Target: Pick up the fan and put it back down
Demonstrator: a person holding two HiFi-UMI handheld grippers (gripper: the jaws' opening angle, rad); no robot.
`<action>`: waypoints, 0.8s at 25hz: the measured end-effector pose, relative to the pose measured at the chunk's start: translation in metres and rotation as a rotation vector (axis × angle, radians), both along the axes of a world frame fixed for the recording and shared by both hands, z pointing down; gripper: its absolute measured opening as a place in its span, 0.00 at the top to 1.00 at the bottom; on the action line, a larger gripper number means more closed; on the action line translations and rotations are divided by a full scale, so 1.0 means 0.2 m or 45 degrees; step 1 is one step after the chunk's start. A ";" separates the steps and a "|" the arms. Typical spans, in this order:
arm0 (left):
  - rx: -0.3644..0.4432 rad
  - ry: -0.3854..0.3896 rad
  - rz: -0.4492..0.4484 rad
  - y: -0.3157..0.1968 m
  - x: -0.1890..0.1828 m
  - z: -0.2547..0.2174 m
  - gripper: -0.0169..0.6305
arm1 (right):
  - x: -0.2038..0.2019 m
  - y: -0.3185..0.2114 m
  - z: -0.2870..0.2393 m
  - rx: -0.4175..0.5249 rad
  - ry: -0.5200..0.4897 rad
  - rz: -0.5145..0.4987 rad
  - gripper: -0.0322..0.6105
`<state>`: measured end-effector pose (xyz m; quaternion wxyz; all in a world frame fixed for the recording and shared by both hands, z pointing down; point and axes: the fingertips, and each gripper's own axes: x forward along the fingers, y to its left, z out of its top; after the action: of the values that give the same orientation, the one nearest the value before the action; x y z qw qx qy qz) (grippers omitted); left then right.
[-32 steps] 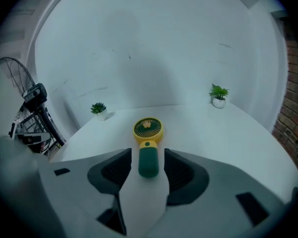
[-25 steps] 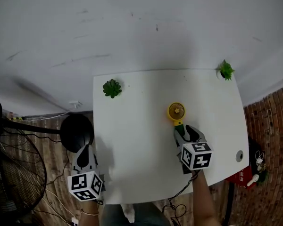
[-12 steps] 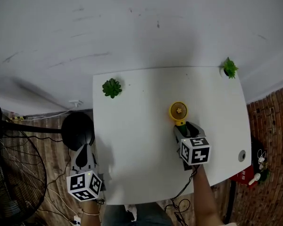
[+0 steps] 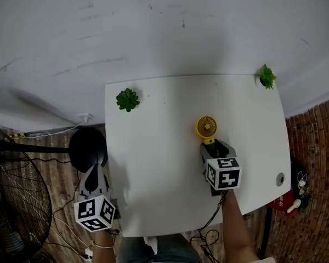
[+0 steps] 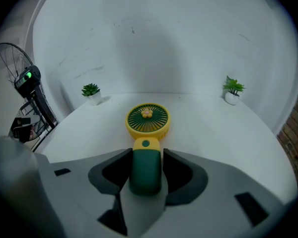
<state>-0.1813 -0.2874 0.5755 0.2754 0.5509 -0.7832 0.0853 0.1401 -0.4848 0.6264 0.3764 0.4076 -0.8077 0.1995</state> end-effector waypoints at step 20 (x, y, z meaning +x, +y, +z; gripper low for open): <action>0.024 0.007 0.026 0.11 0.01 -0.06 0.96 | 0.02 0.02 -0.07 0.093 -0.012 0.117 0.68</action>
<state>-0.1799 -0.2653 0.5630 0.2716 0.5617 -0.7774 0.0793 0.1435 -0.4815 0.6123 0.3478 0.4567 -0.7967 0.1889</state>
